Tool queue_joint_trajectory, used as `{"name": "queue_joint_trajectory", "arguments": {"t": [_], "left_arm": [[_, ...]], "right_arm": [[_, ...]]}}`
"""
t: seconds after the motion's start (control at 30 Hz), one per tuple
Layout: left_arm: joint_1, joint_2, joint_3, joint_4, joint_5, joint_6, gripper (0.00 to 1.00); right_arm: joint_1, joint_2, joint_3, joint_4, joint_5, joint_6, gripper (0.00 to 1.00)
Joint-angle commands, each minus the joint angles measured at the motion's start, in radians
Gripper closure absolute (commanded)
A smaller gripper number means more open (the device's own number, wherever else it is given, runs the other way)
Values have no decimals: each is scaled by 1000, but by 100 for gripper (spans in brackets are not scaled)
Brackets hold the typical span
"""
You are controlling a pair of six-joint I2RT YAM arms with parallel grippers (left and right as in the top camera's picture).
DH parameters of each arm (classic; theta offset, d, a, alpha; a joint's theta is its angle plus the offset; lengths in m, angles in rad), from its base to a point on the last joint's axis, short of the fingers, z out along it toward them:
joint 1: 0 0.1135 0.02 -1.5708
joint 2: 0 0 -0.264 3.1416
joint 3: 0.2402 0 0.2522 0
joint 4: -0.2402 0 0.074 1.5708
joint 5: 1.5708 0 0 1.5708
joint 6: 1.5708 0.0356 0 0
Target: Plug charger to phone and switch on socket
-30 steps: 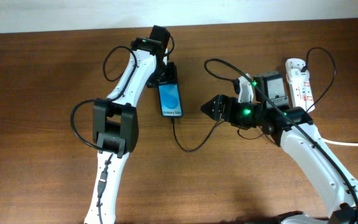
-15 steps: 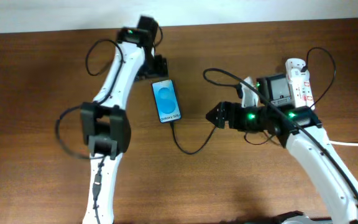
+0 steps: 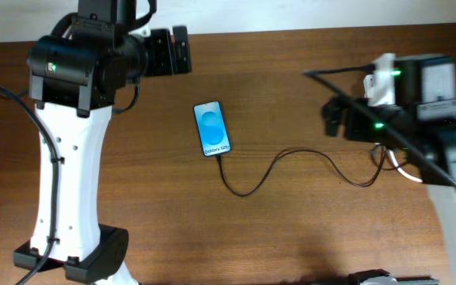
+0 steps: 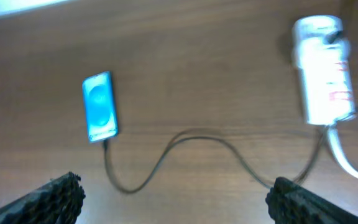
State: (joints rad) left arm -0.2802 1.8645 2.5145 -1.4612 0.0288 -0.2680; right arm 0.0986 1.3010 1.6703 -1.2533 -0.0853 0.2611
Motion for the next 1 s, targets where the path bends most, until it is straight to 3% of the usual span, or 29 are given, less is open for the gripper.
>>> {"name": "queue_joint_trajectory", "arguments": {"t": [0.0,0.27,0.37,0.47,0.6,0.73,0.97], "left_arm": [[1,-12,2,-23,-7,16,1],[1,-12,2,-44,-7,16,1],[1,-12,2,-44,-7,16,1],[1,-12,2,-44,-7,16,1],[1,-12,2,-44,-7,16,1],[1,-12,2,-44,-7,16,1],[1,-12,2,-44,-7,16,1]], "right_arm": [[-156,-22,76,-51,24,-27,1],[-689,16,75,-2,-219,-116,1],[-926,109,75,86,-386,-127,2],[-1043,255,75,190,-452,-122,2],[-1045,500,76,288,-517,-123,2],[-960,696,76,381,-550,-123,2],[-790,831,74,459,-365,-122,2]]}}
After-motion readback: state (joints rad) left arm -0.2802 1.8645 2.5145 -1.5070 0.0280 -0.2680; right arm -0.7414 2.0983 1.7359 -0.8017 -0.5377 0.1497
